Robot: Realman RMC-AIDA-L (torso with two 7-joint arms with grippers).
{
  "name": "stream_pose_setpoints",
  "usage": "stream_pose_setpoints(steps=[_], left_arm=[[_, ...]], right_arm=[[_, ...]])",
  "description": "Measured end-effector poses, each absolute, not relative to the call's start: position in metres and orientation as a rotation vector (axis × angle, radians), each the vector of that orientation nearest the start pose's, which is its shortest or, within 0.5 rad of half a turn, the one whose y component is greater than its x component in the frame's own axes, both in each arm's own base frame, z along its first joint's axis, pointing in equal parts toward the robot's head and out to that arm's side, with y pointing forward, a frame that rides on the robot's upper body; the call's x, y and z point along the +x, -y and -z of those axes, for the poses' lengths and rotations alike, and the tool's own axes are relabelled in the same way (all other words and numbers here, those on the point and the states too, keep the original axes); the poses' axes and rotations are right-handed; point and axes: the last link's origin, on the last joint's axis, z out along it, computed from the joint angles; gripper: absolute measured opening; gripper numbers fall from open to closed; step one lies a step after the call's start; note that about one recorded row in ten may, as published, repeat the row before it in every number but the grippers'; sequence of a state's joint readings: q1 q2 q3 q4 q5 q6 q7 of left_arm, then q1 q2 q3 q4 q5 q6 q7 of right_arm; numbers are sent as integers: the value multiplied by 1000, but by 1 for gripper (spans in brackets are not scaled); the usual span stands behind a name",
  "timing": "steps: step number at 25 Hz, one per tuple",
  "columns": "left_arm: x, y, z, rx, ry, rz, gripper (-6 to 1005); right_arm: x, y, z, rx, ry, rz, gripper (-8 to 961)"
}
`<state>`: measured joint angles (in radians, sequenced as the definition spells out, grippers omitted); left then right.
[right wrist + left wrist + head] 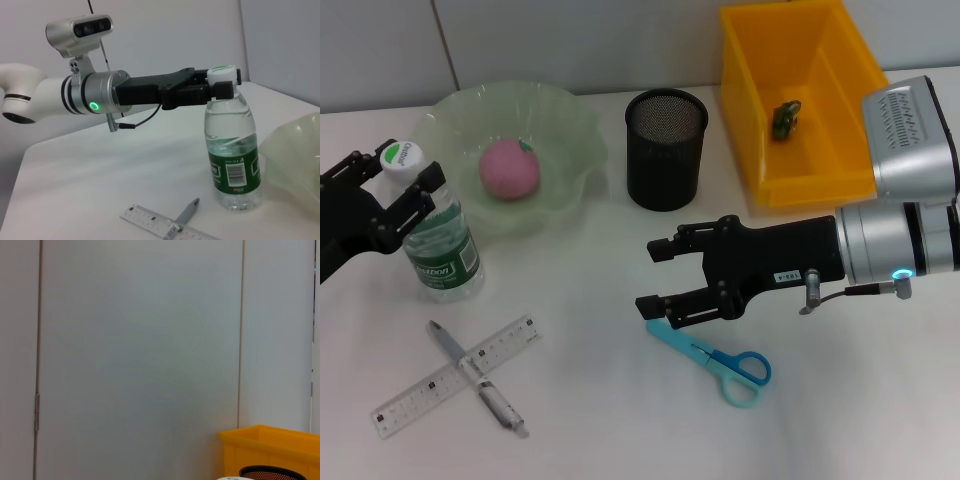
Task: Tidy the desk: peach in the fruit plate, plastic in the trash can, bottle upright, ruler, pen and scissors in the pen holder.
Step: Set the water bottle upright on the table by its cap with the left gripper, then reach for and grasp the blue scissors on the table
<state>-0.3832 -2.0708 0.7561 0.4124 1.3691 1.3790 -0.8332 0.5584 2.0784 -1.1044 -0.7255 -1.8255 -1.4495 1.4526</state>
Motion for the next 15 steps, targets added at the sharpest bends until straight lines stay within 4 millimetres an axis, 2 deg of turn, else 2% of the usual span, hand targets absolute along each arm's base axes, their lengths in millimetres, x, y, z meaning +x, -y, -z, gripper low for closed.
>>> stream_pose_setpoints(steps=[1,12,15], left_arm=[[-304,-321,-13,-2138,431,897,459],[-304,-321,-13,-2143,435,901,861],[-304,-321,-13,-2143,435,902,864]], right_arm=[[214,-338,38,-2932,-447,-594,776],[213,-338,37,-2934,-445,-599,776],[213,-338,37,-2934,-445,-599,776]])
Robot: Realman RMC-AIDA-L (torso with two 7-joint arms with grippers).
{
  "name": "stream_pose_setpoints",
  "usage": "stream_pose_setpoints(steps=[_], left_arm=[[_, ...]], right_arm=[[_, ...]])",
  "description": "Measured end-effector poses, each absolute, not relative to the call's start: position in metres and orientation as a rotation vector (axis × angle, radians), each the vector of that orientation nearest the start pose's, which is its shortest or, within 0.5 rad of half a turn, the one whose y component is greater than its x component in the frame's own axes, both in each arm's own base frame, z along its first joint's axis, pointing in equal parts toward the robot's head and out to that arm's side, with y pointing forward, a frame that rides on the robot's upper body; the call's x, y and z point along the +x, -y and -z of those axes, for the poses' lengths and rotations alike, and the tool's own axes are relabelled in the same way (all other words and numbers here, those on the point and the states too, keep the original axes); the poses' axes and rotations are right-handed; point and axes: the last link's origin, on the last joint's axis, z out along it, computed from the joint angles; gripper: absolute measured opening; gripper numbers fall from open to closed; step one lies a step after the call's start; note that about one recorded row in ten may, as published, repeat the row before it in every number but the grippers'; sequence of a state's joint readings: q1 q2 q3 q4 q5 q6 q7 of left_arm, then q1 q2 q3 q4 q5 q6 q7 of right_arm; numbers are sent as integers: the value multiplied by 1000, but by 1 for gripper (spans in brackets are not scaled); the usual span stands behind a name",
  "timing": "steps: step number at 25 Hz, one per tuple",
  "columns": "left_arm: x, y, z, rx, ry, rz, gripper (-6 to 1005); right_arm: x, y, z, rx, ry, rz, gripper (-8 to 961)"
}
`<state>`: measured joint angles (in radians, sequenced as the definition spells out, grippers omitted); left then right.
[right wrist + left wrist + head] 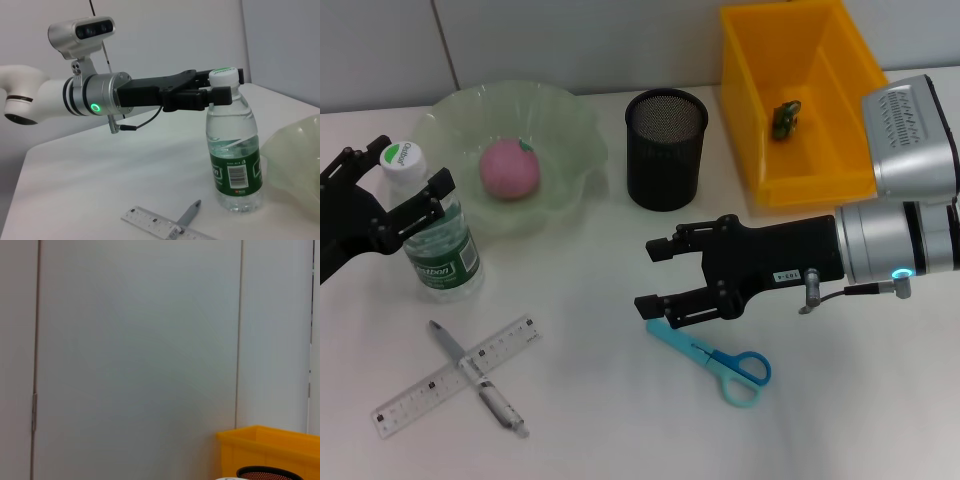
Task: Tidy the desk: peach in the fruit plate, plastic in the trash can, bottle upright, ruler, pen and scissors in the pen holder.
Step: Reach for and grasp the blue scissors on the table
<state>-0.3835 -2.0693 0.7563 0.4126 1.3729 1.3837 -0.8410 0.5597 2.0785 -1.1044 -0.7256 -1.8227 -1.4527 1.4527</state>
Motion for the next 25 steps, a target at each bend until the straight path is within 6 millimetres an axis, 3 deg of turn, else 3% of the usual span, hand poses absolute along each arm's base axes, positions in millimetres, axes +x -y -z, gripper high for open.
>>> stream_pose_setpoints(steps=[8,25], left_arm=[[-307,-317,-21,-2152,491,920,870],[-309,-274,-56,-2466,614,885,870]], right_arm=[[214,-337,37,-2929,-448,-601,777],[214,-339,33,-2910,-462,-614,777]])
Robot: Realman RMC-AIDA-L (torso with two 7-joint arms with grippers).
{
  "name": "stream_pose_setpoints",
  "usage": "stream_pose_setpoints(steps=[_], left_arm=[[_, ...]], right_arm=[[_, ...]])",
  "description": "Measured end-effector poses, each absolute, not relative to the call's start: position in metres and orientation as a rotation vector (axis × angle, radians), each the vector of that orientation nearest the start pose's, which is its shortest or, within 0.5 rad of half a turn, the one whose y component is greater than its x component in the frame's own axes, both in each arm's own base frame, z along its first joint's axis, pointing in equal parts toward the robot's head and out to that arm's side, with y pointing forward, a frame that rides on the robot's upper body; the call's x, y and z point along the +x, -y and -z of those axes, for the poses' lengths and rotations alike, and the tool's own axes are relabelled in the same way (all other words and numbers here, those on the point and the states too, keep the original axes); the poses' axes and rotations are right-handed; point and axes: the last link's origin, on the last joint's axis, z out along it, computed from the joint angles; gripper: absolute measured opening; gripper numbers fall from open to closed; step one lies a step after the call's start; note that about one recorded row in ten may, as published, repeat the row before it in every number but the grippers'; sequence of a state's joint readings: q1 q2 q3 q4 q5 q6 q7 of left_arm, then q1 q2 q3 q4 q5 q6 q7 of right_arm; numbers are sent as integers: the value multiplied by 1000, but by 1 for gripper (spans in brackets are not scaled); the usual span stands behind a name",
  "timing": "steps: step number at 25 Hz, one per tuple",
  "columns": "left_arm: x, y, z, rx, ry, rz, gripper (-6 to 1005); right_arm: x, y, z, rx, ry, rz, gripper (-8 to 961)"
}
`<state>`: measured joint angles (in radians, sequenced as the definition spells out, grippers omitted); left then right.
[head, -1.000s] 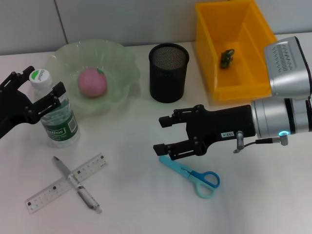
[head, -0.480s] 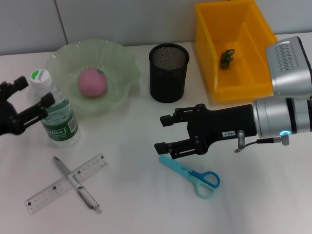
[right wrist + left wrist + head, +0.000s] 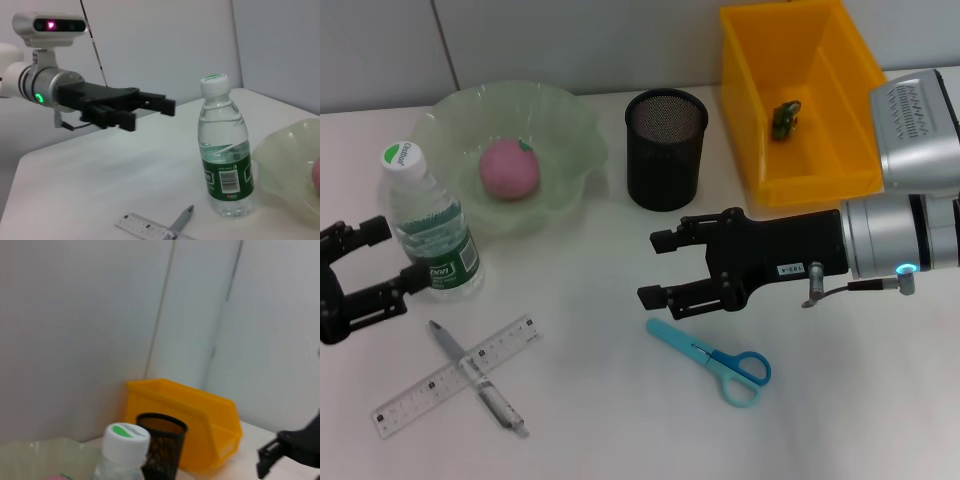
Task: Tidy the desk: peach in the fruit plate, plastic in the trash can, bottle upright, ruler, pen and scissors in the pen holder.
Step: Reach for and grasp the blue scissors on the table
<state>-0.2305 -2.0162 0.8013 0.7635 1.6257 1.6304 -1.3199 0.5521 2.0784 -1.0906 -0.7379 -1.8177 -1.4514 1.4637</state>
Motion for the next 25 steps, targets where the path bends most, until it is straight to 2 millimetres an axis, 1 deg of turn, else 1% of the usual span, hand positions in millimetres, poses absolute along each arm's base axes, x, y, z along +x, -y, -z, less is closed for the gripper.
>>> stream_pose_setpoints(steps=[5,7,9,10,11,12,14,15,16,17,18,19,20,22,23,25], left_arm=[[-310,-266,-56,-2536,601,853,869],[-309,-264,-56,-2567,584,827,868],[-307,-264,-55,-2593,570,811,867],[-303,-263,-52,-2638,544,785,867],[-303,-263,-52,-2638,544,785,866],[-298,-264,-48,-2691,508,754,866],[-298,-264,-48,-2691,508,754,865],[-296,-265,-45,-2718,486,735,864],[-289,-266,-37,-2780,427,692,864],[-286,-268,-32,-2806,390,672,864],[-286,-268,-32,-2806,390,672,864],[-281,-271,-26,-2840,351,654,864],[-280,-271,-25,-2846,346,652,864],[-277,-274,-20,-2863,334,644,863],[-277,-274,-20,-2863,334,644,863],[-277,-276,-18,-2867,326,640,863]], right_arm=[[216,-340,32,-2895,-474,-615,776],[217,-342,28,-2868,-489,-636,776],[217,-343,27,-2857,-494,-647,776],[217,-344,25,-2844,-505,-662,777],[217,-344,24,-2833,-515,-674,777],[217,-345,21,-2818,-547,-694,777],[216,-346,20,-2815,-564,-698,777],[214,-347,19,-2815,-592,-694,777],[212,-348,18,-2821,-623,-676,777],[208,-350,15,-2836,-677,-619,777],[208,-350,15,-2836,-677,-619,777],[206,-351,14,-2844,-706,-585,776],[203,-353,12,-2852,-741,-536,776],[194,-355,10,-2867,-788,-423,776],[186,-356,8,-2874,-798,-326,776],[176,-356,5,-2870,-796,-195,776]])
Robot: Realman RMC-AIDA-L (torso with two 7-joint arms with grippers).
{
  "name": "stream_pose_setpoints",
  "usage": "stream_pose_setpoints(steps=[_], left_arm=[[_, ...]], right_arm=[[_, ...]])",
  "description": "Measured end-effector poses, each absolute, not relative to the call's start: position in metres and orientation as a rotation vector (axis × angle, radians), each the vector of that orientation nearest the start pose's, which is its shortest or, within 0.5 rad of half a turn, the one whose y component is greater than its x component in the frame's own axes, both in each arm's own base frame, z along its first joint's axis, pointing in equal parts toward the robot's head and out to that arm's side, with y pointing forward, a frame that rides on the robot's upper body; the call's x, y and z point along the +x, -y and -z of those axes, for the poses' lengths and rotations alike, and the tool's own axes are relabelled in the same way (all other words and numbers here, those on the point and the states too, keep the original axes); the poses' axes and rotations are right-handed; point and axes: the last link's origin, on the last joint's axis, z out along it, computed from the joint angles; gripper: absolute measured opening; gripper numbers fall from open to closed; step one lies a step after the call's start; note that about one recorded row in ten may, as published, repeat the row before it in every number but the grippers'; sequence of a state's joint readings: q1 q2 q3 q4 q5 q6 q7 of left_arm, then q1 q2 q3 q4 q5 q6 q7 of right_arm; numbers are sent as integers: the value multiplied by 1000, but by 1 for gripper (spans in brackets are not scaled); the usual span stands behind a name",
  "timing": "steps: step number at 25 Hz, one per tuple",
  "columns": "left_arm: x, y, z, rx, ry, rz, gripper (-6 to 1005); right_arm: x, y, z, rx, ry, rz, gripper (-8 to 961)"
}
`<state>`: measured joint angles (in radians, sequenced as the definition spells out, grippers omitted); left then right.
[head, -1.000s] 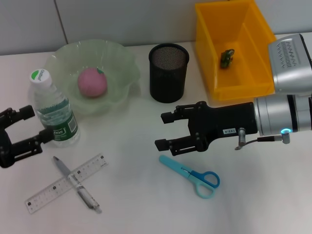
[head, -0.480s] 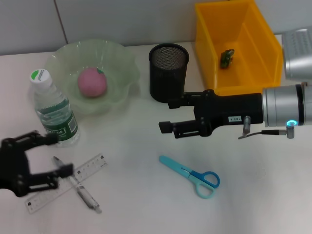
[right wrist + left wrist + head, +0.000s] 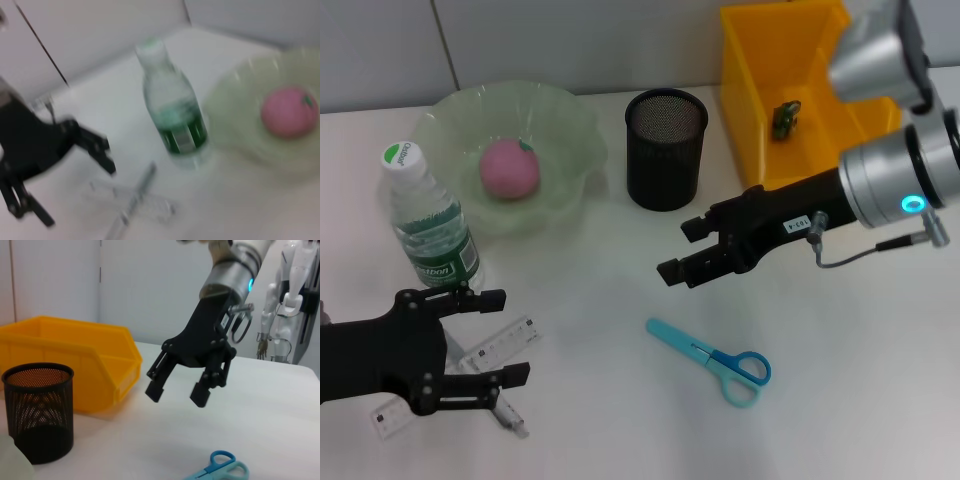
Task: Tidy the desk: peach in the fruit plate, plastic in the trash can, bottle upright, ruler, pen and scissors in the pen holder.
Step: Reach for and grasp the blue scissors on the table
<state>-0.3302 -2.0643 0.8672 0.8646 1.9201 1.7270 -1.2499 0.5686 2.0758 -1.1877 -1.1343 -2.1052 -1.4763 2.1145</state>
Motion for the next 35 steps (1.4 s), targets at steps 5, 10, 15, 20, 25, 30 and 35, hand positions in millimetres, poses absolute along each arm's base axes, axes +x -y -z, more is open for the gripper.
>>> stream_pose_setpoints(steps=[5,10,15,20,25,30,35], left_arm=[[-276,-281,-8,-2856,315,646,863],[-274,-288,-5,-2843,339,655,862],[-273,-292,-3,-2836,329,639,862],[-273,-294,-1,-2836,333,625,862],[-274,-294,-3,-2839,335,613,861],[-275,-292,-4,-2844,327,609,861],[-276,-288,-2,-2862,328,615,860]], right_arm=[[150,-359,1,-2847,-834,143,775],[137,-365,3,-2773,-902,441,775],[123,-370,6,-2724,-937,603,775],[116,-369,17,-2720,-932,738,774],[114,-368,27,-2707,-979,801,774],[113,-366,33,-2689,-1003,823,774],[112,-364,38,-2694,-1045,831,773]])
